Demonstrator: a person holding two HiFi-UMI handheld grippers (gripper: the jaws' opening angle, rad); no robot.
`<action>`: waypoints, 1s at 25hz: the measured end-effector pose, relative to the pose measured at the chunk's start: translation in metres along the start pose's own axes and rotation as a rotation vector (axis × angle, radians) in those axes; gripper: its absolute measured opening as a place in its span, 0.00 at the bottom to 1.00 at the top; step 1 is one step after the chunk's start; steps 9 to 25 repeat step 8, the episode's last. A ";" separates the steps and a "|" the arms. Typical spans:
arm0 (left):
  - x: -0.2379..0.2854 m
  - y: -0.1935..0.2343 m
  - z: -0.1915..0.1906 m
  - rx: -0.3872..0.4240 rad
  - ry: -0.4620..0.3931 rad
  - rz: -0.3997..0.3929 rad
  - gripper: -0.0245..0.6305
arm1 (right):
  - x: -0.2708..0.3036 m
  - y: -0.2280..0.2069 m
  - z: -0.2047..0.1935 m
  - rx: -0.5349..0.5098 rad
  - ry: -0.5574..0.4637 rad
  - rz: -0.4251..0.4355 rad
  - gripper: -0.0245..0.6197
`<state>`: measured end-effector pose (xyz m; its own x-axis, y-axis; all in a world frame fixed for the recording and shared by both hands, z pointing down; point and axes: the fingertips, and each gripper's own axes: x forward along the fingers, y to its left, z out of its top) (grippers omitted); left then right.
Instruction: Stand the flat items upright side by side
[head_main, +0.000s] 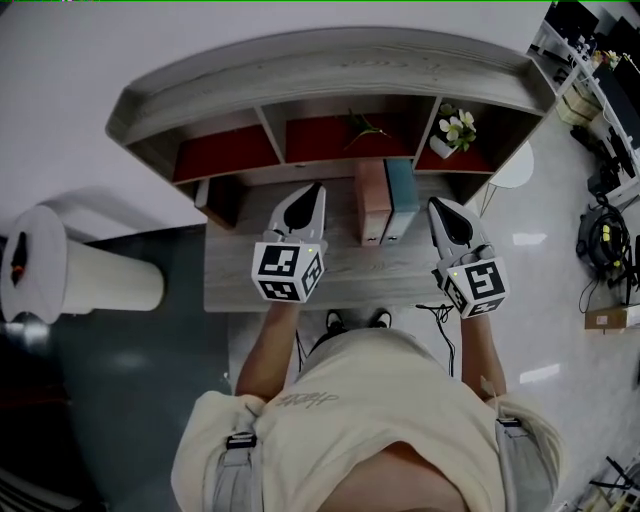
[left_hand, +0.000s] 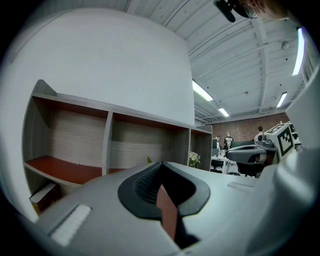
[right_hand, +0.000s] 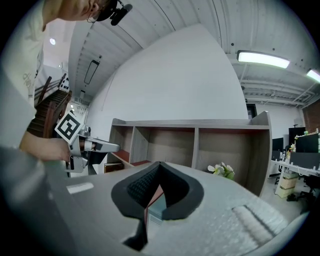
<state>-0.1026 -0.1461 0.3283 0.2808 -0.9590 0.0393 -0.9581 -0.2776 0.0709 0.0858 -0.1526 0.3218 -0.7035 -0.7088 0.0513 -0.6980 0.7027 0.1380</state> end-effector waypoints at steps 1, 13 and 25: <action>-0.001 -0.001 -0.001 0.001 0.000 0.000 0.06 | 0.000 0.001 -0.002 0.001 0.003 0.003 0.04; -0.004 0.001 -0.019 -0.046 0.031 0.009 0.06 | 0.000 0.004 -0.011 0.008 0.018 0.017 0.04; -0.004 0.001 -0.019 -0.046 0.031 0.009 0.06 | 0.000 0.004 -0.011 0.008 0.018 0.017 0.04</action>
